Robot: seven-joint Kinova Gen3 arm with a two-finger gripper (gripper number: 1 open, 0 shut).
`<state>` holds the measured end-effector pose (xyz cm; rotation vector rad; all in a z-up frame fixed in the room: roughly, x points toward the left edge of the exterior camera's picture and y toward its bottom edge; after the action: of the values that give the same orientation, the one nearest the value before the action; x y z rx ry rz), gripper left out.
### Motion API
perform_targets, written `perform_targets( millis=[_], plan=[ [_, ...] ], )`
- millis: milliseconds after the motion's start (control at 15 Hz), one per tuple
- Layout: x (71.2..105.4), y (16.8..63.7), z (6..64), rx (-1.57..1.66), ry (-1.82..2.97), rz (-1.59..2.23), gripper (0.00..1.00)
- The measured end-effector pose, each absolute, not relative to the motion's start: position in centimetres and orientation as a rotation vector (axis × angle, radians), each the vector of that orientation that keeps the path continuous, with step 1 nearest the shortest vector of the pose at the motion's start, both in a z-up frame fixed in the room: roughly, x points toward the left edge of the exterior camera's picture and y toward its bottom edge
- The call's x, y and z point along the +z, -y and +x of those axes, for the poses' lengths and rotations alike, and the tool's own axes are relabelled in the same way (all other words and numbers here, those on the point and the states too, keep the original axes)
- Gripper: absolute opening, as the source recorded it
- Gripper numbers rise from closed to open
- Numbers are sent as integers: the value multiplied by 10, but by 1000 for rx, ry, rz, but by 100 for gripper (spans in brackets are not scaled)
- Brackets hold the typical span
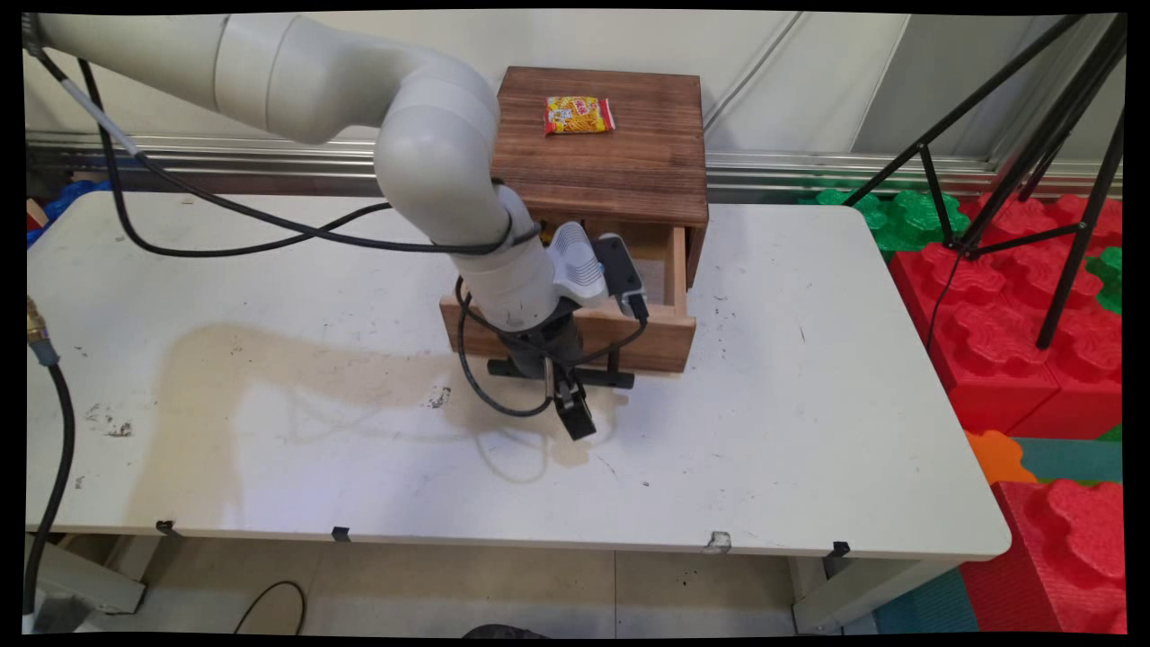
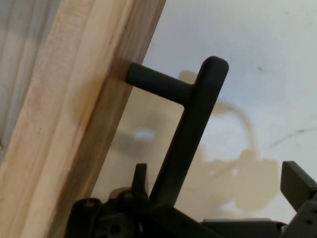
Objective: Open the drawer
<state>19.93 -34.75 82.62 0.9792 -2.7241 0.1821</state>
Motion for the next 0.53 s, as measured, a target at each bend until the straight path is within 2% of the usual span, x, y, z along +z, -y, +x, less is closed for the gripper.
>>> perform_targets(
  millis=[533],
  plan=[
    [831, 314, 188, 116, 2735, 981, 100]
  ],
)
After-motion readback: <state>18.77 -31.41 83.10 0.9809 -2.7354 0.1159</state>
